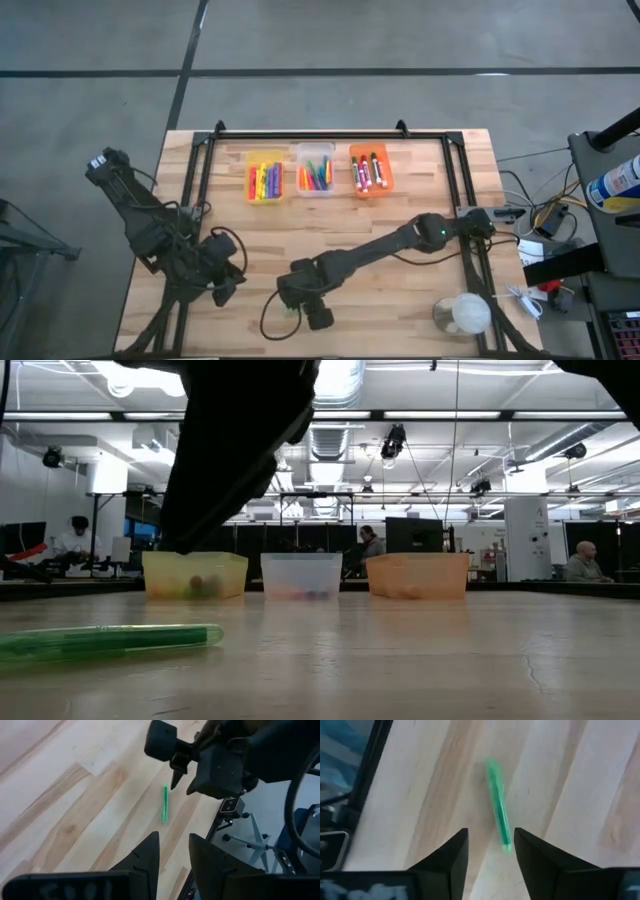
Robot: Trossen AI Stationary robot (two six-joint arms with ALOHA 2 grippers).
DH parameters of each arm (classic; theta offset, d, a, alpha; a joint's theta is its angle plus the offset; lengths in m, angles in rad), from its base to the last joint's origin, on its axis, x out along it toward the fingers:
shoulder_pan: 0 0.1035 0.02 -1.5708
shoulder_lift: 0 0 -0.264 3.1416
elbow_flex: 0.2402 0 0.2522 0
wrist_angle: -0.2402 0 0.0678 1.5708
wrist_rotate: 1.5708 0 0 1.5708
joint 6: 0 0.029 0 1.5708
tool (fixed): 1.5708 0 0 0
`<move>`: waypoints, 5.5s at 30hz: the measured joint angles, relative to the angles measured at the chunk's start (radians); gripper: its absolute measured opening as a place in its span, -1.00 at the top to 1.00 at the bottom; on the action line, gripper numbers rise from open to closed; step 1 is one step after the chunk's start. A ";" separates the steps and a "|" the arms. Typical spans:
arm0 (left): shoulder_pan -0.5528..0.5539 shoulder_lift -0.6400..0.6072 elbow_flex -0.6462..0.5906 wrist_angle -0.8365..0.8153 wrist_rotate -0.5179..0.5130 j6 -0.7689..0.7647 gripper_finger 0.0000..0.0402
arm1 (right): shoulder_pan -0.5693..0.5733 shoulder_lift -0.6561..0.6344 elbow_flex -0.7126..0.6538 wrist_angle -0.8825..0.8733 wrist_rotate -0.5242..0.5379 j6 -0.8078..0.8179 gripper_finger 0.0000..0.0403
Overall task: Pick & Place Markers
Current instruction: Put the green pen into the white bin, then return to Home Position
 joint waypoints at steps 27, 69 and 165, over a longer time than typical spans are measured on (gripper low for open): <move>0.000 0.000 0.000 -0.001 0.003 0.013 0.51 | -0.034 0.070 -0.037 0.041 0.067 0.067 0.89; 0.087 -0.002 0.000 -0.003 -0.014 0.077 0.51 | -0.702 -0.121 -0.067 -0.163 0.007 0.600 0.46; 0.623 -0.698 -1.148 1.204 -0.210 1.215 1.00 | -0.160 -2.431 -2.251 0.955 0.181 0.074 0.96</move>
